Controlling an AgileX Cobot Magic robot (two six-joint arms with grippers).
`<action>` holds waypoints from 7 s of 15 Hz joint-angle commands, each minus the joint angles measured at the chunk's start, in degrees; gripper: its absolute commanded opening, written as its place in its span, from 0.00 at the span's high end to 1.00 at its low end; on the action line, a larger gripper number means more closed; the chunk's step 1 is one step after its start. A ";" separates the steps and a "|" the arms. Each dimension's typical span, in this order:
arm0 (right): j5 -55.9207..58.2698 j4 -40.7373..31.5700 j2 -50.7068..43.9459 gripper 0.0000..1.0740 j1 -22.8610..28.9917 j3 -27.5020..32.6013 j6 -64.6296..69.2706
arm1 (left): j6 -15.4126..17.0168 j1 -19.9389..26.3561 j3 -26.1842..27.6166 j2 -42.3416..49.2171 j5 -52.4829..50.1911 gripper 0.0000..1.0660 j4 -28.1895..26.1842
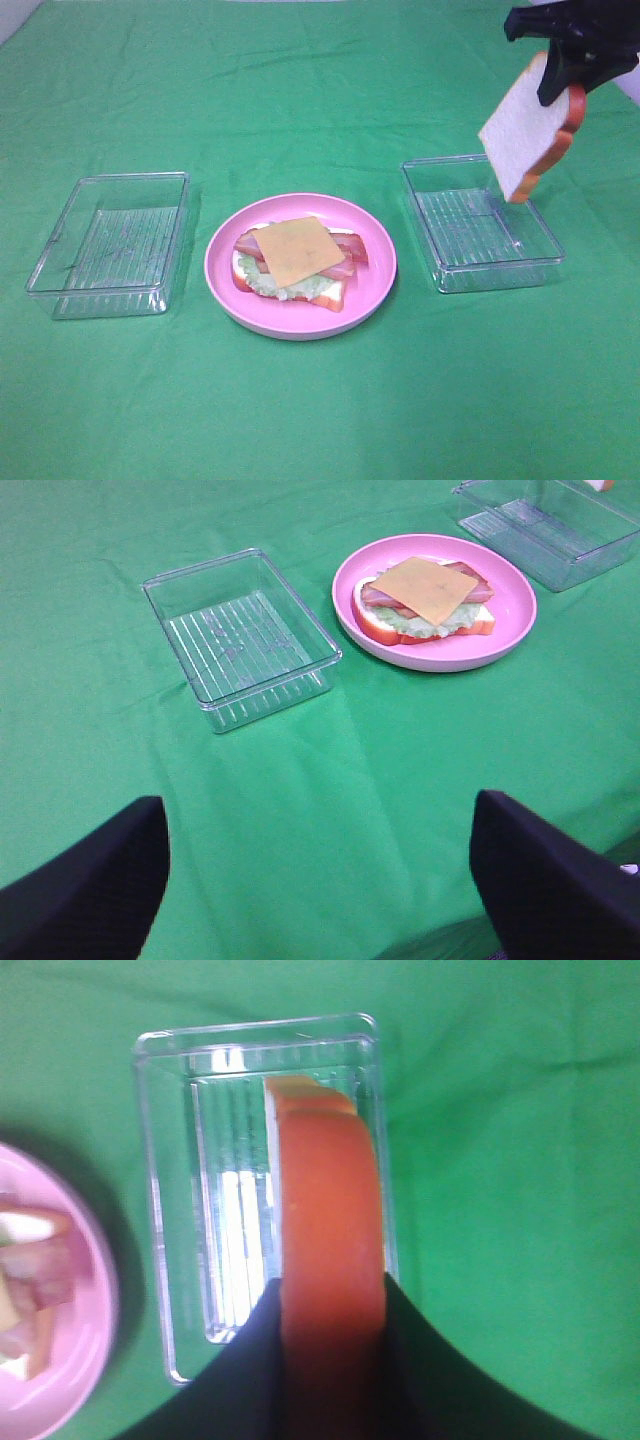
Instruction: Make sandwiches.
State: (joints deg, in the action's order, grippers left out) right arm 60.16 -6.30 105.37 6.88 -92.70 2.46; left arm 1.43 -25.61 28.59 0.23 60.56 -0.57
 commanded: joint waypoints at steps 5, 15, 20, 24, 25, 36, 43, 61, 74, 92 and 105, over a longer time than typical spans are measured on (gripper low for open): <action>-9.91 -33.06 -11.12 1.00 0.11 17.88 -11.86 | -0.06 0.11 -0.06 1.26 -0.63 0.27 0.17; -18.22 -83.54 -6.76 1.00 2.64 41.14 -44.52 | -0.06 0.11 -0.06 1.26 -0.63 0.27 0.17; -17.13 -96.94 4.58 1.00 10.26 39.65 -51.97 | -0.06 0.11 -0.06 1.26 -0.63 0.27 0.17; -16.39 -96.94 8.19 1.00 10.26 38.22 -51.34 | -0.06 0.11 -0.06 1.26 -0.63 0.27 0.17; -16.21 -96.94 8.42 1.00 10.26 38.22 -51.34 | -0.06 0.11 -0.06 1.26 -0.63 0.27 0.17; -22.35 -97.00 8.71 1.00 14.04 35.52 -48.30 | -0.06 0.11 -0.06 1.26 -0.63 0.27 0.17; -23.61 -96.31 10.54 1.00 14.15 35.58 -48.76 | -0.06 0.11 -0.06 1.26 -0.63 0.27 0.17; -34.15 -88.06 6.42 0.36 14.09 35.58 -50.02 | -0.06 0.11 -0.06 1.26 -0.63 0.27 0.17; -35.52 -52.14 -11.92 0.36 13.98 35.70 -39.48 | -0.11 0.11 -0.06 1.20 -0.63 0.27 0.17; 2.98 -0.11 -87.83 0.36 13.98 62.22 -3.61 | -2.29 0.11 -0.06 1.20 -0.63 0.27 -1.20; 0.74 0.23 -100.84 0.37 13.98 63.60 -10.77 | -2.18 0.11 -0.06 1.20 -0.69 0.27 -1.26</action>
State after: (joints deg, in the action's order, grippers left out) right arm 61.65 -6.47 4.98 20.74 -29.28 -8.37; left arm -0.52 -25.61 28.59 0.23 60.50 -1.26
